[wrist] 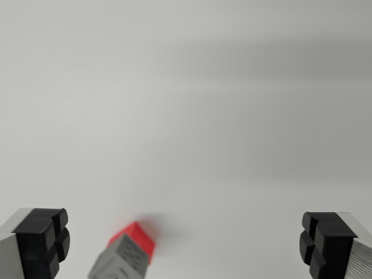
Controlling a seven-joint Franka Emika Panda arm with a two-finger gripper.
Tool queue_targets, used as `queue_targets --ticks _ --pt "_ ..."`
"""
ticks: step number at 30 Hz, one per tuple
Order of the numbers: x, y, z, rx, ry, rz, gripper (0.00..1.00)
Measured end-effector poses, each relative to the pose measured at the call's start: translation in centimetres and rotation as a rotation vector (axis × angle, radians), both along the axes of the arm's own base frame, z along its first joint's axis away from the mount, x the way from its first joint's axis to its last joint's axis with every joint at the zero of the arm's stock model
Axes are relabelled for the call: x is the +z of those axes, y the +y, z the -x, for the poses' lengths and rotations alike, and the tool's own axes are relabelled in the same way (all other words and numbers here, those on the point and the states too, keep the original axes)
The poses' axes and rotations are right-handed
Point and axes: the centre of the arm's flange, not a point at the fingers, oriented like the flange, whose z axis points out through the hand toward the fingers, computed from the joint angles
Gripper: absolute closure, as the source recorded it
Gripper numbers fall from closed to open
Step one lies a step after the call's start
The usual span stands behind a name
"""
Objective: Destack cube
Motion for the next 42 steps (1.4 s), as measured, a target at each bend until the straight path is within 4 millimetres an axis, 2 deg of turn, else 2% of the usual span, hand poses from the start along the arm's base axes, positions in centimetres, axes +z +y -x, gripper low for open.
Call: queue_targets --ticks 22,42 --pt "-0.4 0.2 0.4 0.012 0.005 0.000 0.00" --pt "-2.1 1.6 3.2 0.101 0.012 0.001 0.00"
